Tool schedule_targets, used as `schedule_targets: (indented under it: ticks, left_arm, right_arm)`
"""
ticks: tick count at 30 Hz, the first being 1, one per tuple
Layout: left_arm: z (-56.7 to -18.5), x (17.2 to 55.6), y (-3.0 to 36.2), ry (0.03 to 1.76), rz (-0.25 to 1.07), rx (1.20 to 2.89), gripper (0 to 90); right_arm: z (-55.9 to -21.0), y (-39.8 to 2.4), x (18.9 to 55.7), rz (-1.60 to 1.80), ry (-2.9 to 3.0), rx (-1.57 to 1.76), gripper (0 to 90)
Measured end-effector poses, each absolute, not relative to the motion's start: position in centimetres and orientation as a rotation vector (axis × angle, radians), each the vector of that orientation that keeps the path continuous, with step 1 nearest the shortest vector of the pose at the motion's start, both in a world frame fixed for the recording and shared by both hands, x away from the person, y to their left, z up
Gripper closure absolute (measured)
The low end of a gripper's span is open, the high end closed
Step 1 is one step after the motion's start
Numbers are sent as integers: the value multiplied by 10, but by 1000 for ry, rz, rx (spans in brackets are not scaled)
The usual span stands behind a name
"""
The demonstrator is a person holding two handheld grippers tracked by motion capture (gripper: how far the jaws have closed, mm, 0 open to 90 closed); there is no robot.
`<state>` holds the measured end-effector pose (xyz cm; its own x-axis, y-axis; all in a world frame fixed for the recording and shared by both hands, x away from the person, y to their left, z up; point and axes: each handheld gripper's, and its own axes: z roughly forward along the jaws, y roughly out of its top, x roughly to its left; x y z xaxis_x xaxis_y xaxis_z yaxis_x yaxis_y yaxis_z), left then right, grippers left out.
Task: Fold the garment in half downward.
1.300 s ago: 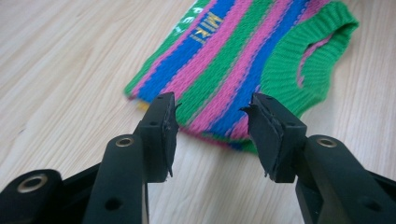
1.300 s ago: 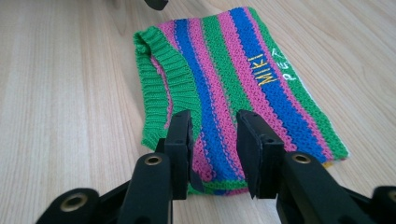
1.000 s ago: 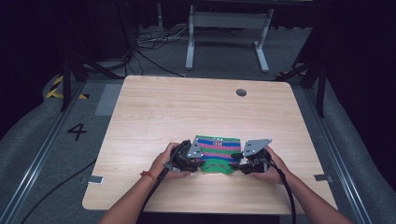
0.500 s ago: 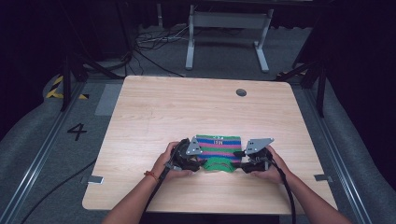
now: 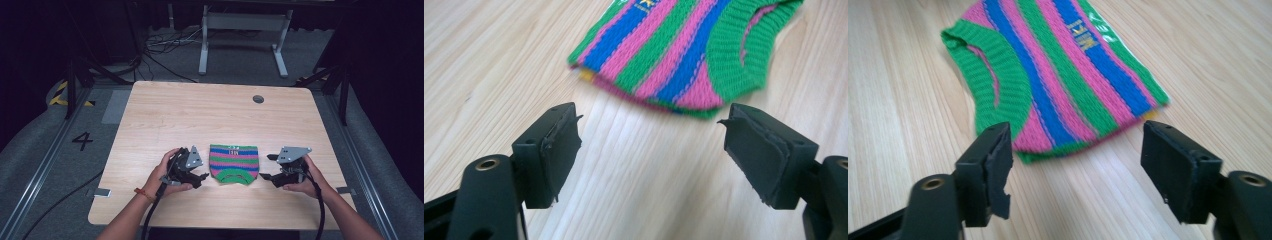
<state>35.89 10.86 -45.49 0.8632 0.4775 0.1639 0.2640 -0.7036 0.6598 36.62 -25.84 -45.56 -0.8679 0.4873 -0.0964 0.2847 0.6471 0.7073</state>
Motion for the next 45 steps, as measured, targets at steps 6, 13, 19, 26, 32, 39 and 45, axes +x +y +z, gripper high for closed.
schedule_targets:
  ticks: [6, 13, 19, 26, 32, 39, 45]
  left_arm:
    - [-453, 345, 134, 578, 472, 2399, 208]
    - [-454, 332, 169, 659, 543, 2415, 202]
    - [-461, 325, 200, 734, 569, 2394, 199]
    - [-471, 314, 229, 808, 557, 2370, 197]
    - [-480, 306, 246, 875, 523, 2341, 192]
    - [-493, 295, 266, 988, 453, 2253, 183]
    - [-497, 290, 285, 1089, 423, 2179, 167]
  right_arm:
    - [-453, -279, 355, 1003, 2536, 663, 239]
    - [-453, -307, 346, 986, 2467, 727, 226]
    - [-458, -334, 341, 995, 2422, 804, 223]
    - [-469, -368, 331, 963, 2392, 892, 232]
    - [-481, -394, 320, 967, 2365, 997, 233]
    - [-493, -420, 302, 995, 2313, 1120, 232]
    - [-503, -428, 298, 976, 2285, 1190, 212]
